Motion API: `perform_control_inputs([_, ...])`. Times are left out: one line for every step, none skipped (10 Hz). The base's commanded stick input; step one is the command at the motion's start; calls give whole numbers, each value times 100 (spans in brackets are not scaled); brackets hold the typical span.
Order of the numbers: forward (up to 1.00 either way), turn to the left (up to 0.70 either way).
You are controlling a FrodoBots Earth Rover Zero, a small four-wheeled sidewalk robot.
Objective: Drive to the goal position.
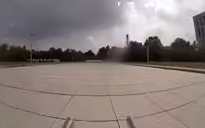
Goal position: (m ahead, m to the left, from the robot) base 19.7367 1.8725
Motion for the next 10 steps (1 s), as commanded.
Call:
perform_control_inputs([70, 0])
perform_control_inputs([70, 0])
perform_control_inputs([70, 0])
perform_control_inputs([70, 0])
perform_control_inputs([70, 0])
perform_control_inputs([70, 0])
perform_control_inputs([70, 0])
perform_control_inputs([70, 0])
perform_control_inputs([70, 0])
perform_control_inputs([70, 0])
